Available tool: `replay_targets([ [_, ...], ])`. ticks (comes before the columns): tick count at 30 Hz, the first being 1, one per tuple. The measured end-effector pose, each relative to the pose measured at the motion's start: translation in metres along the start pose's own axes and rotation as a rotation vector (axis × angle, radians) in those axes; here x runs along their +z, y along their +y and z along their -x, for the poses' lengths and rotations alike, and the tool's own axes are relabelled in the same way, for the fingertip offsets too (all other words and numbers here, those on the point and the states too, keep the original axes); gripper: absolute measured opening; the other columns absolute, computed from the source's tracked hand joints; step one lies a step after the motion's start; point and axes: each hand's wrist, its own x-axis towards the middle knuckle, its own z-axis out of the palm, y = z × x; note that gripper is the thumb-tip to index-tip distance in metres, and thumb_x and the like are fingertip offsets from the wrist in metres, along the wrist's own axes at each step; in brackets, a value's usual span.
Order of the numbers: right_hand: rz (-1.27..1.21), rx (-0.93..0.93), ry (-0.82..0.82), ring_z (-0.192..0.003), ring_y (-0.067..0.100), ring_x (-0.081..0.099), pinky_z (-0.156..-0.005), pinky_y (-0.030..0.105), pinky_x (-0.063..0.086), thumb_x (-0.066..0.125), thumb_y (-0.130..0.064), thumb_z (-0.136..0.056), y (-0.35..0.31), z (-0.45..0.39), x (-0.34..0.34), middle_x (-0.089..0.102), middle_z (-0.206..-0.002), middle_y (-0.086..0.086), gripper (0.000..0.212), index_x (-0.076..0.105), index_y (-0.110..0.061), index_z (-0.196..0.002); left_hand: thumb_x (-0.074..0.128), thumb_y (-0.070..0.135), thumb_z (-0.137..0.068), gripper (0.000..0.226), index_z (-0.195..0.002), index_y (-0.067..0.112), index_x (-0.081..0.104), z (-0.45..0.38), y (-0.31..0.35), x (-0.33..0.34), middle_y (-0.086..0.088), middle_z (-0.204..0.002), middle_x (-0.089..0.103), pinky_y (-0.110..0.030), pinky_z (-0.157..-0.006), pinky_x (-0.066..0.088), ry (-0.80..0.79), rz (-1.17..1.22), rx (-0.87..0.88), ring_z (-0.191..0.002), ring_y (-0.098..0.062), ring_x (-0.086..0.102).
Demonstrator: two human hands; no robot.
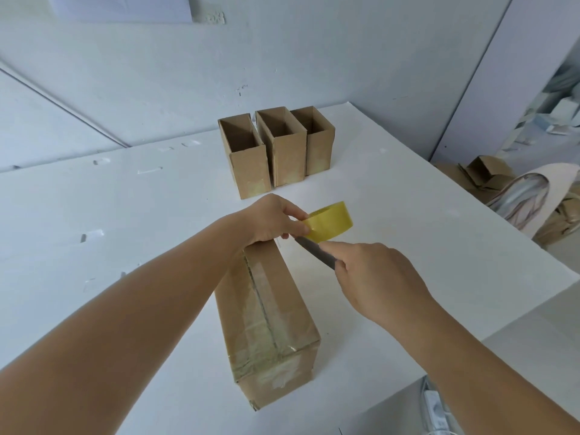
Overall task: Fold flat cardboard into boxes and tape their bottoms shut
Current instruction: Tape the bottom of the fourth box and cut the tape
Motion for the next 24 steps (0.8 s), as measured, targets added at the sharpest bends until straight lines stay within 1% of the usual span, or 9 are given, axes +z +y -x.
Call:
replay_targets([
  [2,0.068,0.003,-0.030,-0.065,0.023,0.055,-0.052,0.030,0.038,0.042,-0.013,-0.091,-0.009,-0.002,-0.003,0.057,-0.077,-0.002,0.031,0.052,-0.030,-0.114,0.073,0.030,-0.082,0.020,-0.101,0.029,0.073,0.000,-0.001,0.000,0.010,-0.073,0.066,-0.019,-0.063,0.043,-0.002,0.004,0.005,-0.066,-0.006,0.056],
  [5,0.217,-0.006,-0.032,-0.051,0.017,0.038,-0.043,0.027,0.021,0.041,-0.007,-0.089,-0.022,-0.008,-0.002,0.040,-0.066,-0.004,0.025,0.050,-0.022,-0.107,0.074,0.028,-0.081,0.020,-0.101,0.028,0.073,0.001,-0.002,0.000,0.010,-0.072,0.065,-0.016,-0.060,0.042,-0.002,0.035,0.007,-0.067,-0.006,0.054],
  [8,0.280,-0.065,-0.148,-0.068,0.024,0.055,-0.051,0.029,0.031,0.040,-0.006,-0.093,-0.032,-0.011,0.014,0.054,-0.080,0.002,0.021,0.054,-0.016,-0.105,0.075,0.025,-0.081,0.012,-0.092,0.029,0.073,0.002,-0.003,0.000,0.011,-0.068,0.068,-0.015,-0.060,0.046,-0.003,0.156,0.043,-0.064,-0.003,0.055],
  [10,0.200,-0.030,-0.246,-0.072,0.028,0.053,-0.055,0.030,0.031,0.036,-0.007,-0.093,-0.027,-0.013,0.032,0.052,-0.077,0.002,0.026,0.058,-0.015,-0.105,0.075,0.022,-0.082,0.013,-0.093,0.029,0.074,0.003,-0.002,-0.001,0.012,-0.065,0.069,-0.012,-0.060,0.046,-0.015,0.205,0.090,-0.063,-0.001,0.055],
  [12,0.126,0.019,-0.207,-0.070,0.027,0.050,-0.054,0.029,0.029,0.032,-0.010,-0.095,-0.011,-0.023,0.048,0.055,-0.077,0.003,0.034,0.058,-0.022,-0.113,0.075,0.022,-0.082,0.018,-0.099,0.026,0.075,0.003,-0.005,-0.001,0.011,-0.067,0.069,-0.015,-0.064,0.047,0.001,0.205,0.070,-0.068,-0.006,0.055],
  [16,0.041,0.099,-0.210,-0.083,0.025,0.057,-0.062,0.030,0.040,0.033,-0.005,-0.093,0.016,-0.035,0.080,0.055,-0.095,0.001,0.058,0.033,-0.034,-0.143,0.075,0.021,-0.081,0.017,-0.097,0.025,0.074,0.003,-0.005,-0.001,0.009,-0.068,0.071,-0.014,-0.061,0.048,-0.008,0.230,0.058,-0.063,-0.001,0.058],
  [19,-0.025,0.132,-0.216,-0.105,0.027,0.054,-0.083,0.035,0.046,0.035,-0.021,-0.098,0.023,-0.036,0.095,0.054,-0.116,0.004,0.050,0.029,-0.032,-0.147,0.077,0.017,-0.079,0.015,-0.091,0.026,0.074,0.001,-0.004,-0.001,0.006,-0.069,0.072,-0.010,-0.056,0.047,-0.016,0.270,0.047,-0.057,0.003,0.058],
  [21,-0.217,0.168,-0.117,-0.110,0.025,0.053,-0.091,0.036,0.044,0.042,-0.037,-0.096,0.020,-0.037,0.093,0.058,-0.117,0.001,0.041,0.047,-0.025,-0.135,0.078,0.018,-0.078,0.016,-0.090,0.027,0.074,0.000,-0.004,-0.001,0.006,-0.070,0.072,-0.010,-0.057,0.048,-0.017,0.272,0.029,-0.057,0.003,0.058],
  [24,-1.062,0.433,-0.158,-0.100,0.014,0.062,-0.089,0.036,0.049,0.056,-0.061,-0.076,-0.002,-0.039,0.075,0.069,-0.099,-0.005,0.046,0.068,-0.022,-0.099,0.080,0.021,-0.076,0.020,-0.095,0.026,0.075,-0.002,-0.002,-0.001,0.005,-0.072,0.073,-0.013,-0.059,0.048,-0.016,0.261,0.003,-0.061,-0.002,0.057],
])
